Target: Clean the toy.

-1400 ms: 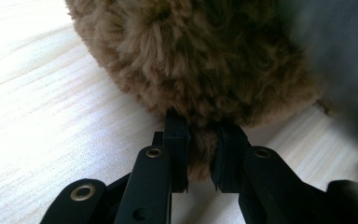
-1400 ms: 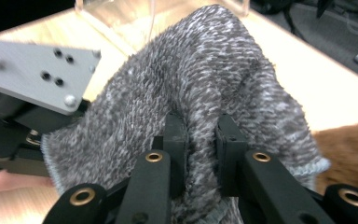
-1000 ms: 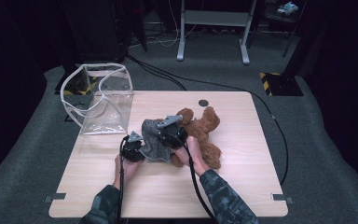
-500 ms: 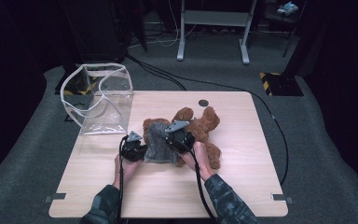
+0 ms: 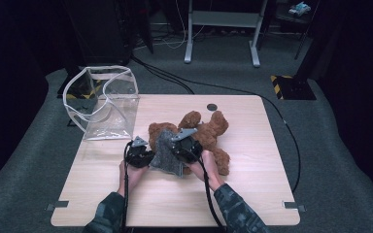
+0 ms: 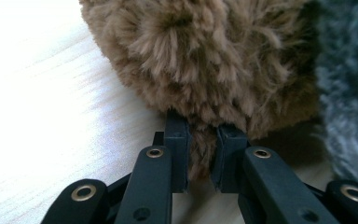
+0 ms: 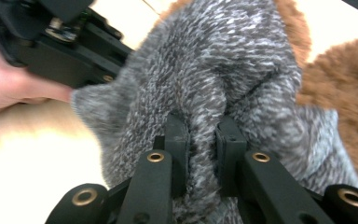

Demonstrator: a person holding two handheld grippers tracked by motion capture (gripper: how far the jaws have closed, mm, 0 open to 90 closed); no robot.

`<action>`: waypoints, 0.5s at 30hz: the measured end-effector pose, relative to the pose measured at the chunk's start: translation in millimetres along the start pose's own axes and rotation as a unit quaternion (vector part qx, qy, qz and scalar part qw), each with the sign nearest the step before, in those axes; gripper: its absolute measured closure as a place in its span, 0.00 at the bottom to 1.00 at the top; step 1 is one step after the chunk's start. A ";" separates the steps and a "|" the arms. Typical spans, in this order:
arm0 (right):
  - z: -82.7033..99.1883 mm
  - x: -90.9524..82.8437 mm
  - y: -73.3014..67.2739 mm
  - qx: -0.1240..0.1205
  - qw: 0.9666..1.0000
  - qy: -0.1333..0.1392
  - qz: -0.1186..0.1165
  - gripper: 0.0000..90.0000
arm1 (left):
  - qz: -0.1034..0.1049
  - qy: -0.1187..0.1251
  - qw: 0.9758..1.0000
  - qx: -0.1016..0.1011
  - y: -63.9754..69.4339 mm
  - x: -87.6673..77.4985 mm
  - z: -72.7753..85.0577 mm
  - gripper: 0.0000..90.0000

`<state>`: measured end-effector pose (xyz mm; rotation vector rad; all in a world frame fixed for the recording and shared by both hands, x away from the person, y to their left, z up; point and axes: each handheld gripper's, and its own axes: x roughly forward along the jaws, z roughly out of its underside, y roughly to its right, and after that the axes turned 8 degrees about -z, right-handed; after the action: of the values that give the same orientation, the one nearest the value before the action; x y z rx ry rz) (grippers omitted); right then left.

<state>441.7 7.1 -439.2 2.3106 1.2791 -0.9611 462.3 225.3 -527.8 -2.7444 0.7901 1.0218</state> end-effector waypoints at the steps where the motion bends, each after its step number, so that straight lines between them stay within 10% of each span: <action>1: -0.2 1.2 -1.9 0.000 1.000 -0.001 -0.003 0.88 | -0.001 0.002 1.000 -0.003 0.3 0.2 0.0 0.87; 7: 4.0 12.9 3.1 0.004 1.000 -0.018 -0.015 0.88 | -0.003 0.003 1.000 -0.006 0.4 0.5 0.1 0.88; 15: 19.4 6.6 17.4 0.015 0.997 -0.064 0.028 0.88 | 0.001 0.004 1.000 -0.004 -0.1 0.4 0.1 0.87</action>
<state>451.0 -9.4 -458.3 2.2541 1.1515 -1.0969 462.5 225.3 -528.2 -2.7559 0.7921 1.0181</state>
